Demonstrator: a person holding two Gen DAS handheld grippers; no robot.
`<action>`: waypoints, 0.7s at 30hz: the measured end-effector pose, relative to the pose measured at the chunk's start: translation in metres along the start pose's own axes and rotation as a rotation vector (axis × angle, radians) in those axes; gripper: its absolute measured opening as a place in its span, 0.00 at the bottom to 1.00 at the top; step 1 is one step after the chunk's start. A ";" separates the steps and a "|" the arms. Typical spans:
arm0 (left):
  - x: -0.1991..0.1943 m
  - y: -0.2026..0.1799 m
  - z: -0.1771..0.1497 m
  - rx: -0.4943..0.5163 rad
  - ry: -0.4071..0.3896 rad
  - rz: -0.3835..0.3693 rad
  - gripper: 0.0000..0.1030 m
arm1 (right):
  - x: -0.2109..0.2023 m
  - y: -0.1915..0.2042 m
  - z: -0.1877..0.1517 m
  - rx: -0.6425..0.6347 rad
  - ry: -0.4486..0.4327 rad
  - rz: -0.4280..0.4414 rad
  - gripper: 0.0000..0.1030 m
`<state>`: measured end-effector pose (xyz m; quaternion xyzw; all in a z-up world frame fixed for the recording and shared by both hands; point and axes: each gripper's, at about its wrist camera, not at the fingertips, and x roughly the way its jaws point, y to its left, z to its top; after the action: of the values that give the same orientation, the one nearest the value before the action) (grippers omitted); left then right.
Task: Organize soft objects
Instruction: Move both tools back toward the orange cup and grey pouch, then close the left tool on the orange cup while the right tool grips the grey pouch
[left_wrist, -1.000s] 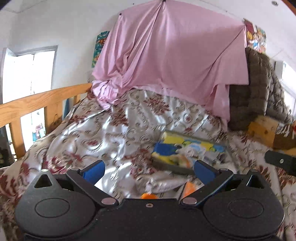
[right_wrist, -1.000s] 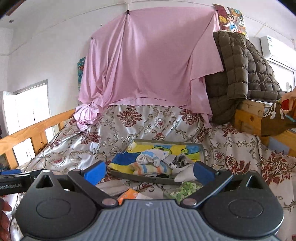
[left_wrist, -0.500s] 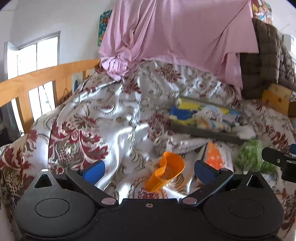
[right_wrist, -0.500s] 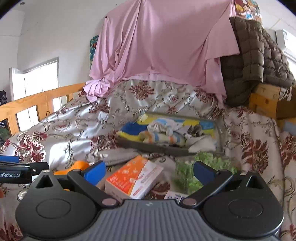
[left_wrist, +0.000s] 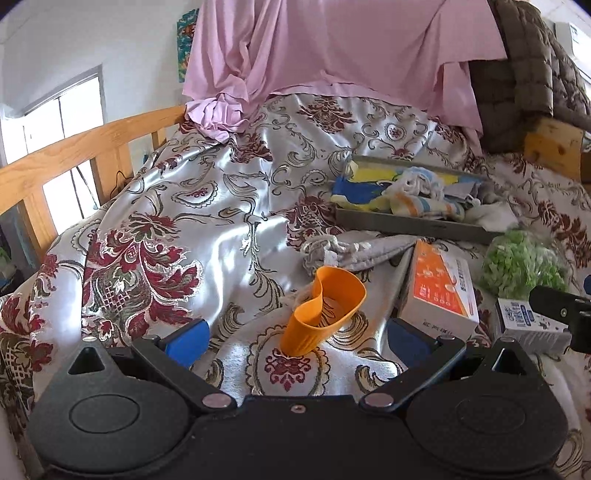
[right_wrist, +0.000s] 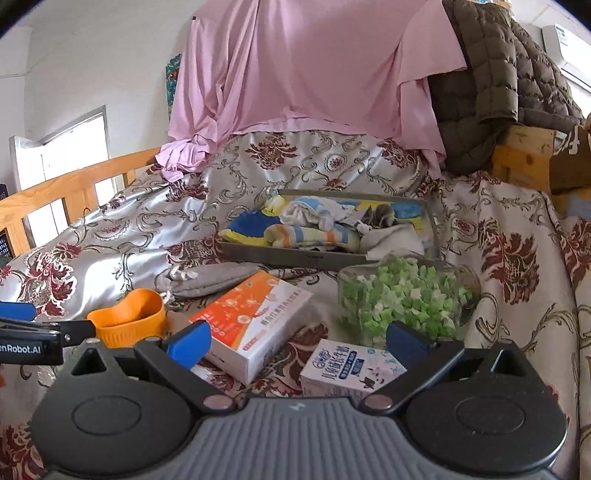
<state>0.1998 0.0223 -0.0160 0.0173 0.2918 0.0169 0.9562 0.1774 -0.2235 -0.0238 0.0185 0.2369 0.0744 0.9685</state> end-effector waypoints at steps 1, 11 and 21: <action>0.000 -0.001 0.000 0.001 0.002 0.001 0.99 | 0.001 -0.001 -0.001 0.004 0.005 0.000 1.00; 0.021 -0.001 0.002 0.133 -0.032 -0.059 0.99 | 0.023 0.017 0.012 -0.068 0.040 0.049 1.00; 0.054 0.005 -0.008 0.270 -0.003 -0.181 0.93 | 0.096 0.060 0.052 -0.286 0.118 0.099 1.00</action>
<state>0.2402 0.0297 -0.0527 0.1196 0.2905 -0.1086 0.9431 0.2776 -0.1497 -0.0170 -0.1125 0.2794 0.1559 0.9407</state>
